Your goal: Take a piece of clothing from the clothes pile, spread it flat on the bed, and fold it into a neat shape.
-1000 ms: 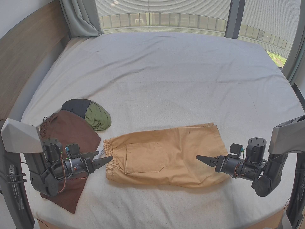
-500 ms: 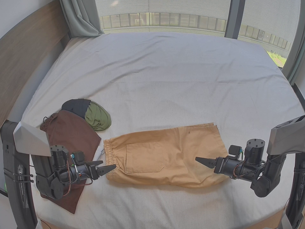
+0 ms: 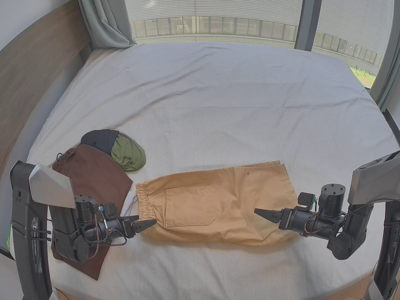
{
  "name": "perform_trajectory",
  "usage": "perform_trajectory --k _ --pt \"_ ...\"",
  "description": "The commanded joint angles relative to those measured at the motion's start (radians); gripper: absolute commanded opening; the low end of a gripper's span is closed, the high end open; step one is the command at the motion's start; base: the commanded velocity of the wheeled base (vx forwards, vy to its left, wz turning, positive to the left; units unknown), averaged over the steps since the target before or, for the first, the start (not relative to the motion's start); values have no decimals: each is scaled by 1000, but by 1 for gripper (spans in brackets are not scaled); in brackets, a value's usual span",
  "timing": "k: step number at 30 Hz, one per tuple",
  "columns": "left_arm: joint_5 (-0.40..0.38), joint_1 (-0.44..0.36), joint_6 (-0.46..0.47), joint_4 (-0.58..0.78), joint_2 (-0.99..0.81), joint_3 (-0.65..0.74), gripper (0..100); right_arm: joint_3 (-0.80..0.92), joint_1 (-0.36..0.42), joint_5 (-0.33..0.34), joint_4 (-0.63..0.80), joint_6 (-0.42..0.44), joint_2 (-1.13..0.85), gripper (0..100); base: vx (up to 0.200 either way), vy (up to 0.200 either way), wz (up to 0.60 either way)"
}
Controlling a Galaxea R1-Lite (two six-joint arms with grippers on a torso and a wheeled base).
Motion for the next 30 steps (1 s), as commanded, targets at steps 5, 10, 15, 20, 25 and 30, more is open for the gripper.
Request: perform_trajectory --k 5,10,15,20,25,30 --pt "1 -31 -174 1 -2 -11 100 0 0 2 0 0 1 100 0 0 0" --pt "28 -54 -269 1 -4 -30 100 0 0 2 0 0 1 100 0 0 0" --pt "105 -77 -340 -1 -4 -57 100 0 0 2 0 0 1 100 0 0 0" --pt "117 -93 -368 -1 -4 -62 100 0 0 2 0 0 1 100 0 0 0" --pt "142 -102 -371 -1 -2 -68 100 0 0 0 0 0 1 100 0 0 0" --pt "188 -125 -418 -1 -4 -80 100 0 0 0 0 0 1 100 0 0 0"
